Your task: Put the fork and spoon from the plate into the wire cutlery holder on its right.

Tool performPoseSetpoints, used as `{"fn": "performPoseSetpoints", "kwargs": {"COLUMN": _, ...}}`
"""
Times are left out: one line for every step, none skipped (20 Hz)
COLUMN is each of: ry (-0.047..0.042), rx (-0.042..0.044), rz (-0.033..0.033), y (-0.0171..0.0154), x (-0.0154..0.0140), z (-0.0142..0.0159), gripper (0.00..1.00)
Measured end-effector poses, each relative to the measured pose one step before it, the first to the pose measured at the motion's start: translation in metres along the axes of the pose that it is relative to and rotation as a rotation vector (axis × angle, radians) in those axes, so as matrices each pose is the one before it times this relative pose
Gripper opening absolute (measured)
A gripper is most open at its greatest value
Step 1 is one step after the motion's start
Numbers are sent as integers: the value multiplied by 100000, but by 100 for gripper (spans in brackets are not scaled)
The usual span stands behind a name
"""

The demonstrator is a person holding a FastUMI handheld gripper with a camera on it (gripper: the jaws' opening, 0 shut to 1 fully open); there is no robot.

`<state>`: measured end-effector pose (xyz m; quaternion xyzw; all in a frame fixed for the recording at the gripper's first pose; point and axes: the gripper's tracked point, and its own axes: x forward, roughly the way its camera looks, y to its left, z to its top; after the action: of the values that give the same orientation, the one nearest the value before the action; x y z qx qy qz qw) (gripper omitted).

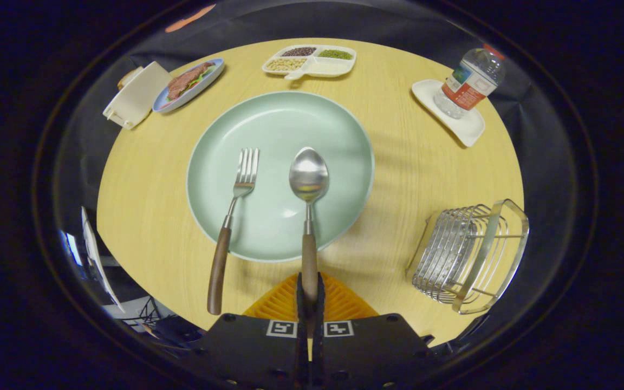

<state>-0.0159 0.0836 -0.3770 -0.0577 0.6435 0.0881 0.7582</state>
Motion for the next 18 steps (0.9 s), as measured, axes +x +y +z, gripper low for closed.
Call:
{"fn": "performPoseSetpoints", "kwargs": {"ry": -939, "rx": 448, "rz": -63, "y": -68, "x": -405, "z": 357, "gripper": 2}}
{"fn": "performPoseSetpoints", "kwargs": {"ry": -971, "rx": 983, "rz": 314, "y": -136, "x": -712, "z": 149, "gripper": 0}}
{"fn": "performPoseSetpoints", "kwargs": {"ry": -286, "rx": 1778, "rz": 1582, "y": 46, "x": -637, "z": 111, "gripper": 0}}
{"fn": "performPoseSetpoints", "kwargs": {"ry": -48, "rx": 1468, "rz": 2220, "y": 288, "x": -659, "z": 56, "gripper": 0}}
{"fn": "performPoseSetpoints", "kwargs": {"ry": -263, "rx": 1038, "rz": 1672, "y": 73, "x": -863, "z": 156, "gripper": 0}}
{"fn": "performPoseSetpoints", "kwargs": {"ry": -654, "rx": 552, "rz": 1173, "y": -75, "x": -1029, "z": 130, "gripper": 0}}
{"fn": "performPoseSetpoints", "kwargs": {"ry": -1027, "rx": 422, "rz": 735, "y": -190, "x": -1072, "z": 233, "gripper": 0}}
{"fn": "performPoseSetpoints", "kwargs": {"ry": -1089, "rx": 673, "rz": 99, "y": -418, "x": -1264, "z": 95, "gripper": 1}}
{"fn": "performPoseSetpoints", "kwargs": {"ry": -1158, "rx": 815, "rz": 418, "y": -479, "x": -1343, "z": 166, "gripper": 1}}
{"fn": "performPoseSetpoints", "kwargs": {"ry": -948, "rx": 997, "rz": 382, "y": -647, "x": -1425, "z": 7, "gripper": 0}}
{"fn": "performPoseSetpoints", "kwargs": {"ry": -1044, "rx": 1150, "rz": -922, "y": -1015, "x": -1384, "z": -4, "gripper": 0}}
{"fn": "performPoseSetpoints", "kwargs": {"ry": -1125, "rx": 620, "rz": -1597, "y": -1353, "x": -1296, "z": -44, "gripper": 0}}
{"fn": "performPoseSetpoints", "kwargs": {"ry": -650, "rx": 1196, "rz": -1616, "y": -1398, "x": -1158, "z": -194, "gripper": 0}}
{"fn": "performPoseSetpoints", "kwargs": {"ry": -124, "rx": 1907, "rz": -992, "y": -1334, "x": -913, "z": -408, "gripper": 0}}
{"fn": "performPoseSetpoints", "kwargs": {"ry": 872, "rx": 2528, "rz": -695, "y": -1274, "x": -777, "z": -494, "gripper": 0}}
{"fn": "performPoseSetpoints", "kwargs": {"ry": 1128, "rx": 2278, "rz": -245, "y": -1090, "x": -490, "z": -647, "gripper": 0}}
{"fn": "performPoseSetpoints", "kwargs": {"ry": 1153, "rx": 1151, "rz": -586, "y": -909, "x": -184, "z": -490, "gripper": 0}}
{"fn": "performPoseSetpoints", "kwargs": {"ry": 1134, "rx": 52, "rz": -1362, "y": -1104, "x": -130, "z": -722, "gripper": 0}}
